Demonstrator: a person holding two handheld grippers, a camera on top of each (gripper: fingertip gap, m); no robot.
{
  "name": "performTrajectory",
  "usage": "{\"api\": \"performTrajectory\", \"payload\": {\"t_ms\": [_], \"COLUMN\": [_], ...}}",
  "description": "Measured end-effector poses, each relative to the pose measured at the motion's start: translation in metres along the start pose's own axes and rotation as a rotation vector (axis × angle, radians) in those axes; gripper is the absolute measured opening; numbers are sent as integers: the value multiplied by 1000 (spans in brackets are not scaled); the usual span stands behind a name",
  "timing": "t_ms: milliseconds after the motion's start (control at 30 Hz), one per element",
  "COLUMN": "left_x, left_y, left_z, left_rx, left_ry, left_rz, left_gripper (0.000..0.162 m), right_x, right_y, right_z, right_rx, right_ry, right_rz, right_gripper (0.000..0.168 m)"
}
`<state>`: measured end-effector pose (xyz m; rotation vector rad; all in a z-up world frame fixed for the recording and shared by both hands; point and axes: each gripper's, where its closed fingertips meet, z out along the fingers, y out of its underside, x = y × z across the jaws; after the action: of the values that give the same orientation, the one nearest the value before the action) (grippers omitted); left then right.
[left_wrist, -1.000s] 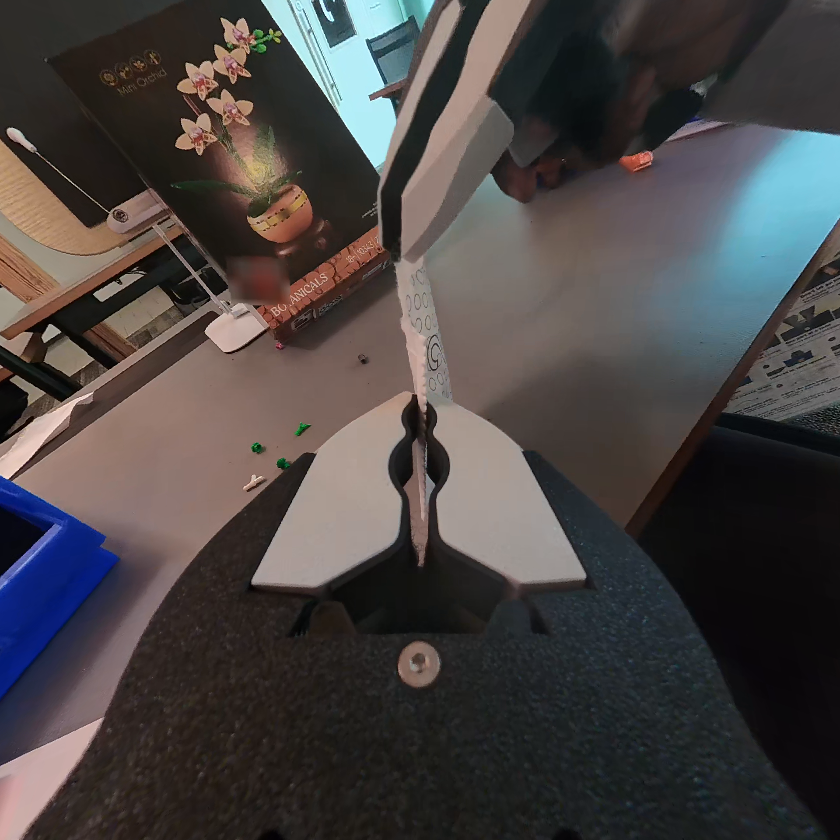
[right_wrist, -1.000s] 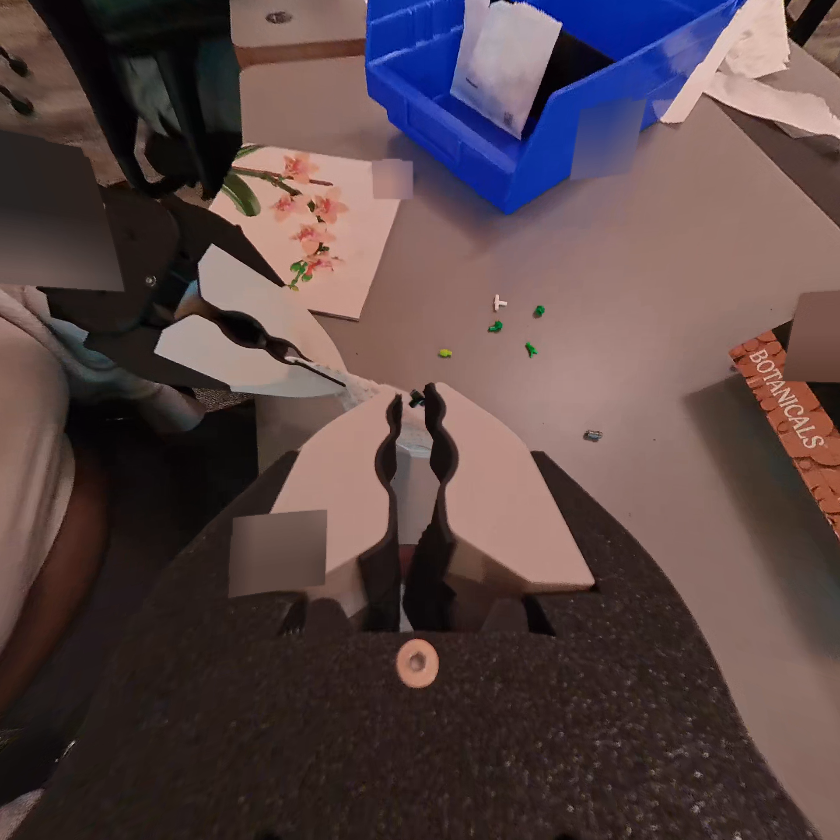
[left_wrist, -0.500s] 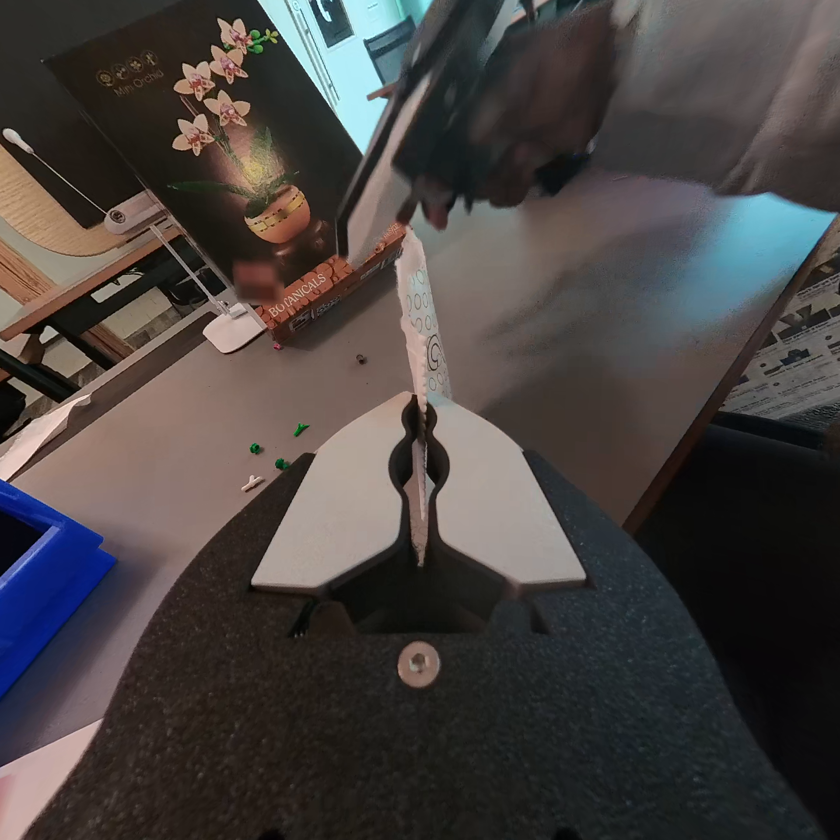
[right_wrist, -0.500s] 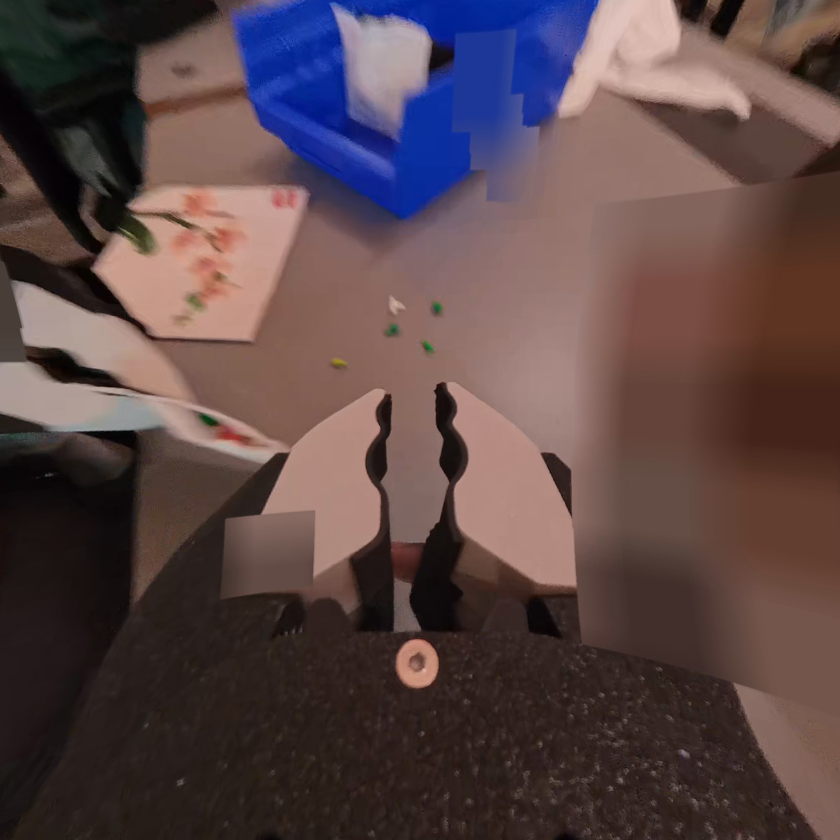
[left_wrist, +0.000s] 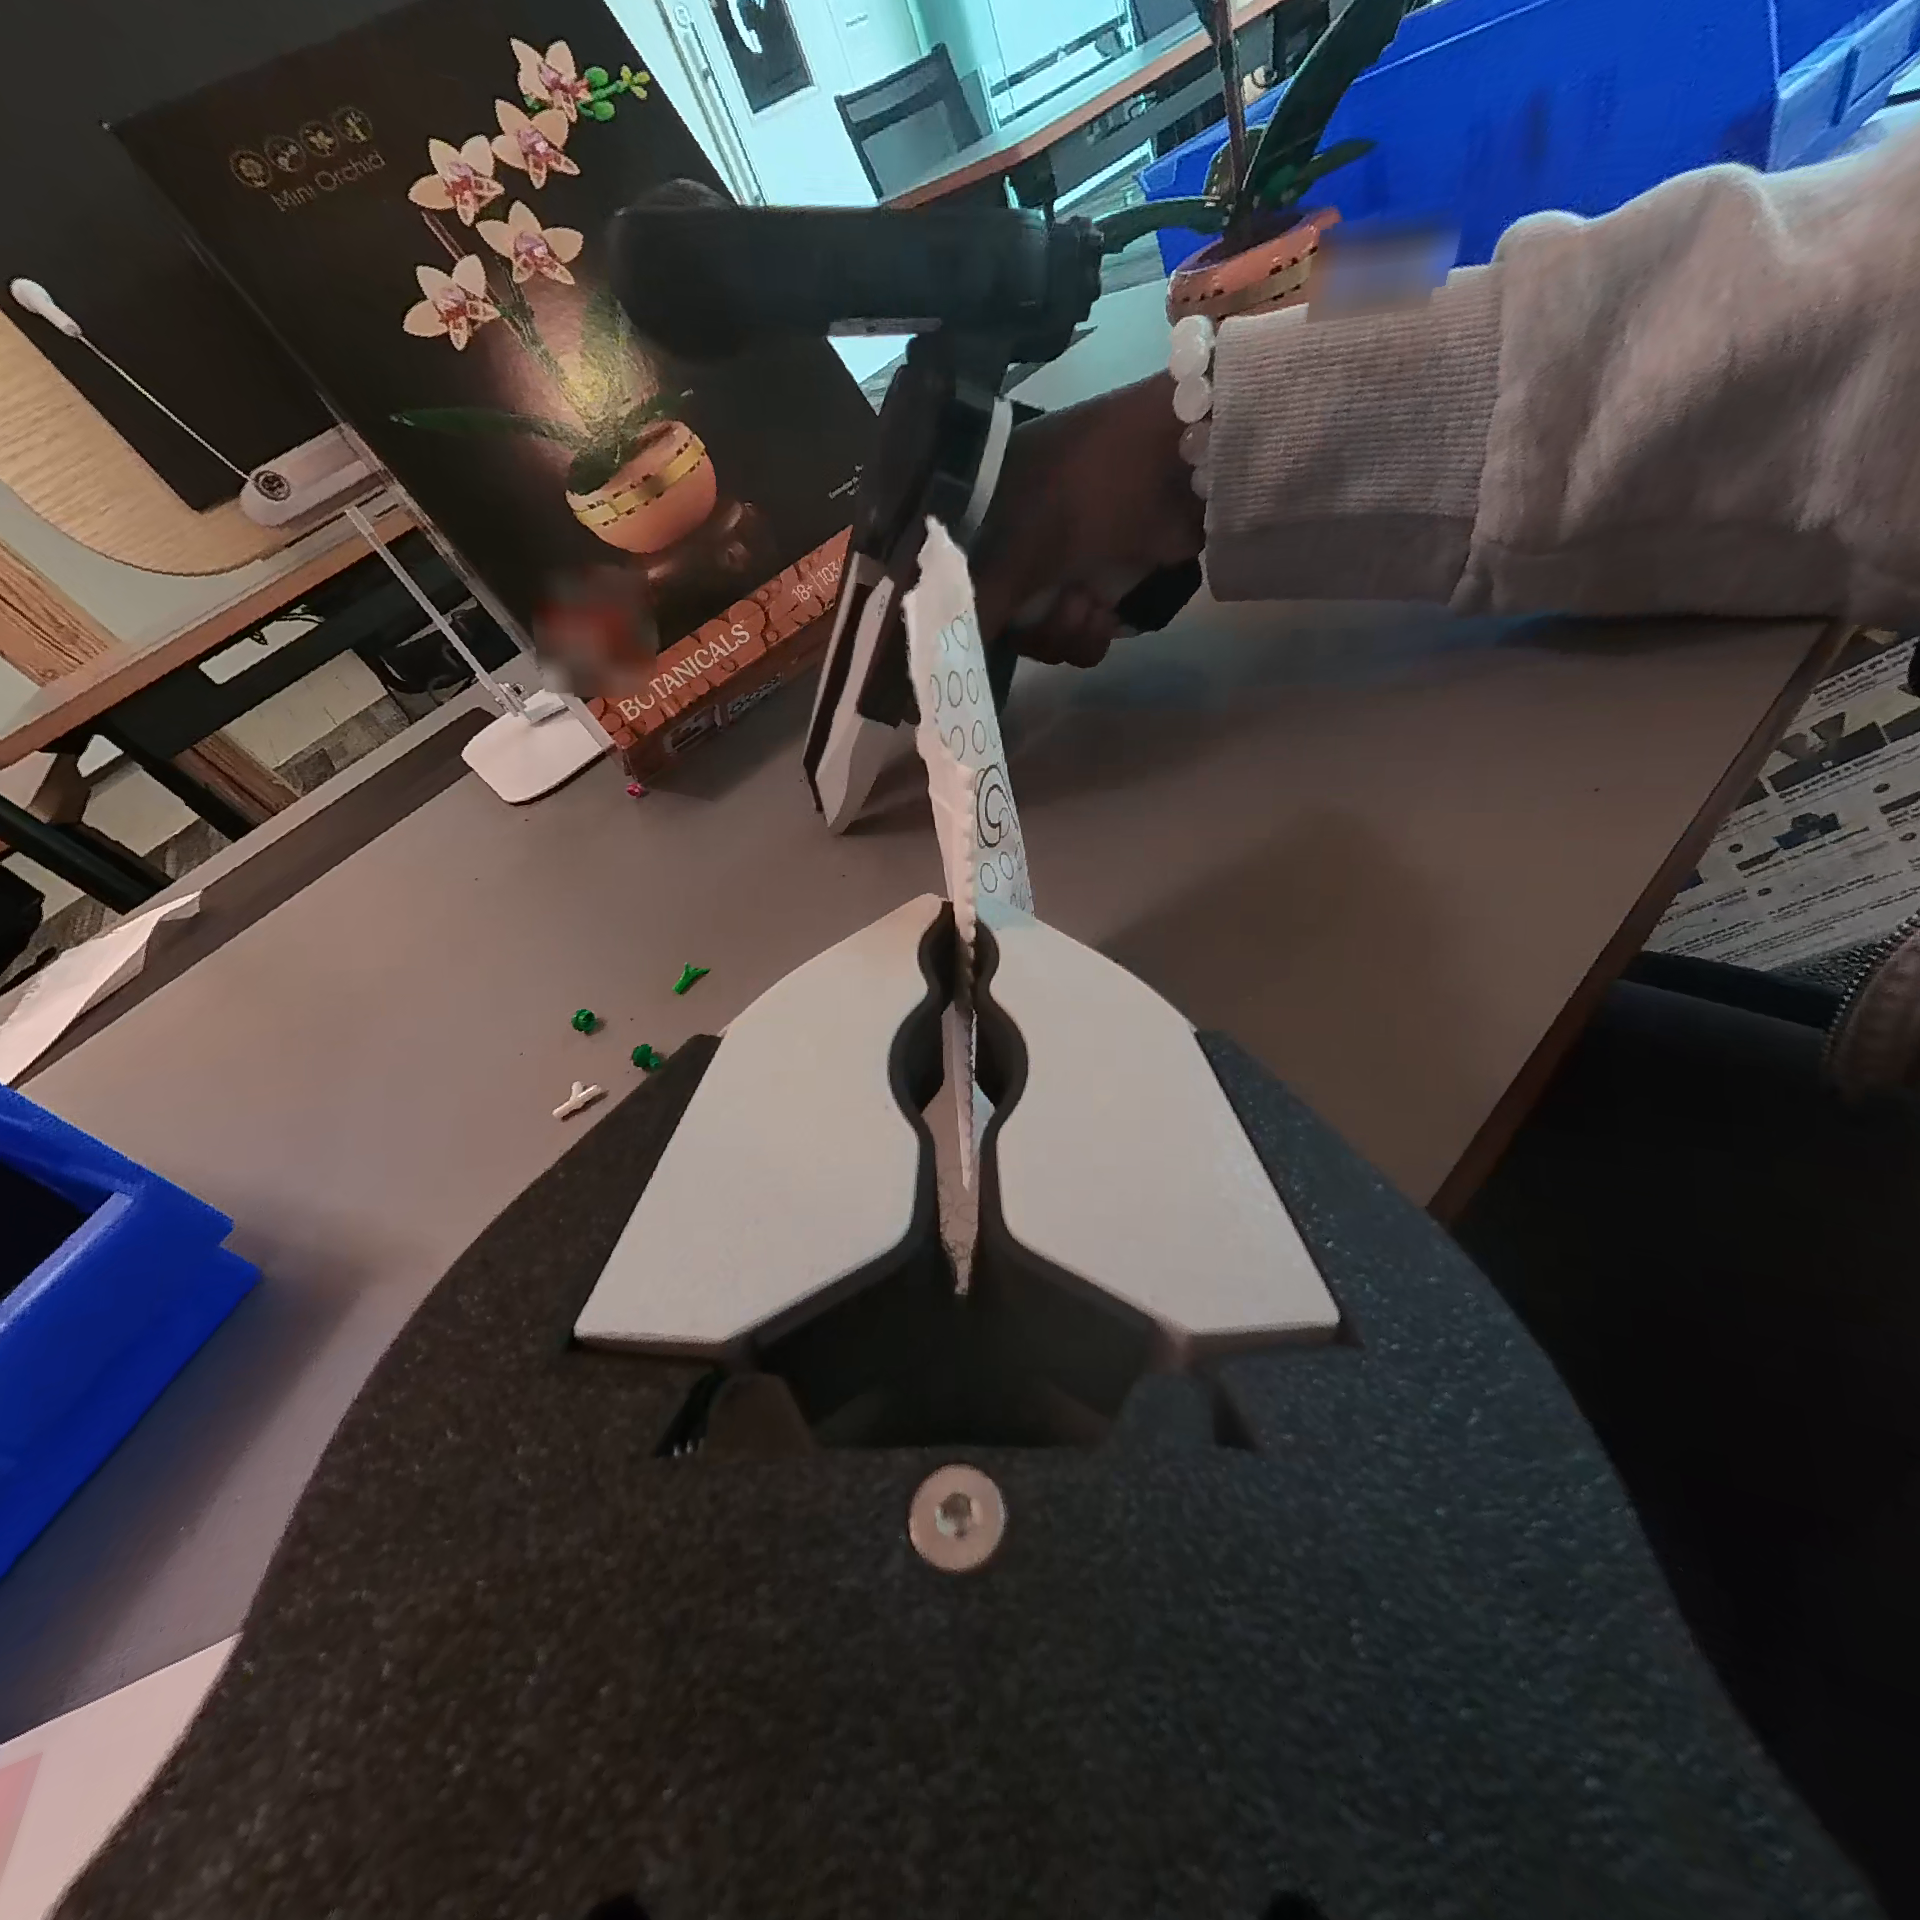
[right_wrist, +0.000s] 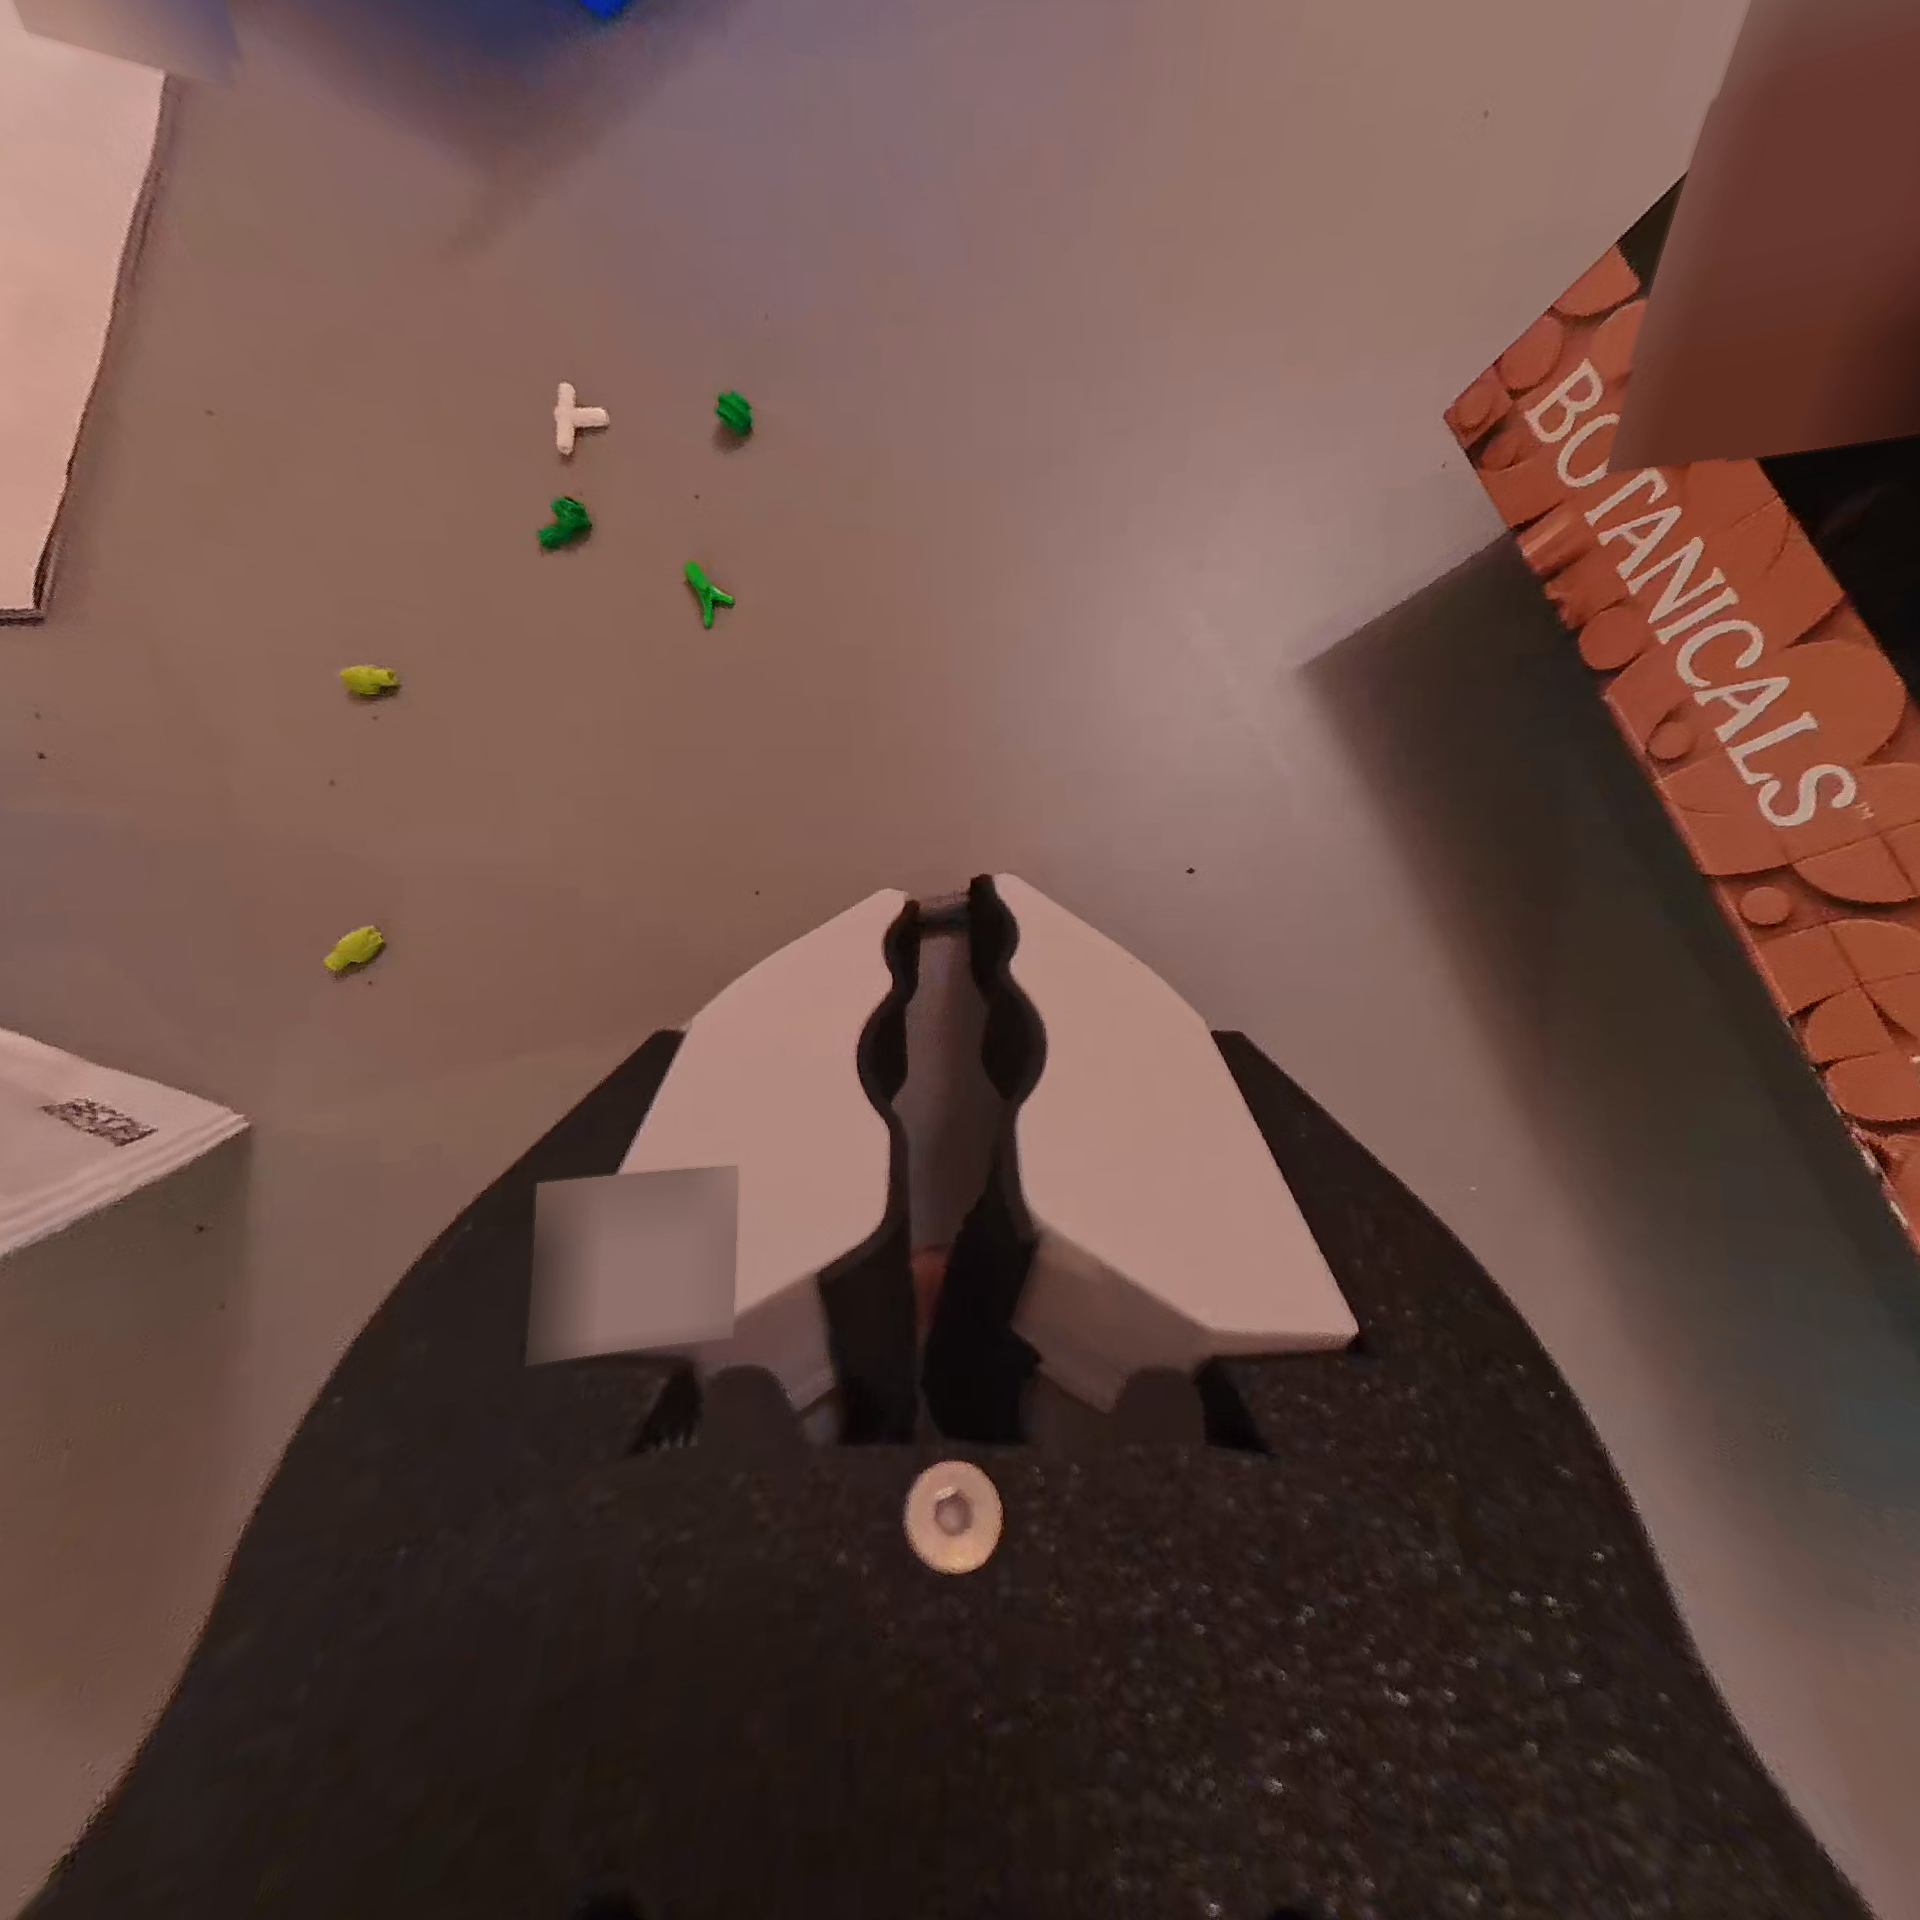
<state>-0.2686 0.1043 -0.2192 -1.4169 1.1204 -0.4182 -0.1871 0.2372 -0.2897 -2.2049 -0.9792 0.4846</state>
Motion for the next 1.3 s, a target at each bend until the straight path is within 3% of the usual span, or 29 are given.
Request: {"api": "performTrajectory", "payload": {"t_ms": [167, 333, 500, 933, 1300], "left_x": [-2, -6, -5, -5, -5], "left_y": [2, 4, 4, 3, 3], "left_z": [-1, 1, 1, 0, 0], "left_rx": [-15, -23, -22, -20, -18], "left_ry": [-13, -23, -25, -26, -27], "left_rz": [-10, -23, -18, -19, -13], "left_gripper": [0, 0, 0, 0, 0], "right_x": [-14, -87, -126, -120, -111], "right_y": [-23, -63, -47, -36, -29], "right_z": [-36, -106, -102, -101, -94], "right_rx": [145, 357, 247, 172, 59], "right_ry": [-42, -142, -104, -66, -57], "right_rz": [21, -29, -134, -159, -128], "right_gripper": [9, 9, 9, 18, 40]}}
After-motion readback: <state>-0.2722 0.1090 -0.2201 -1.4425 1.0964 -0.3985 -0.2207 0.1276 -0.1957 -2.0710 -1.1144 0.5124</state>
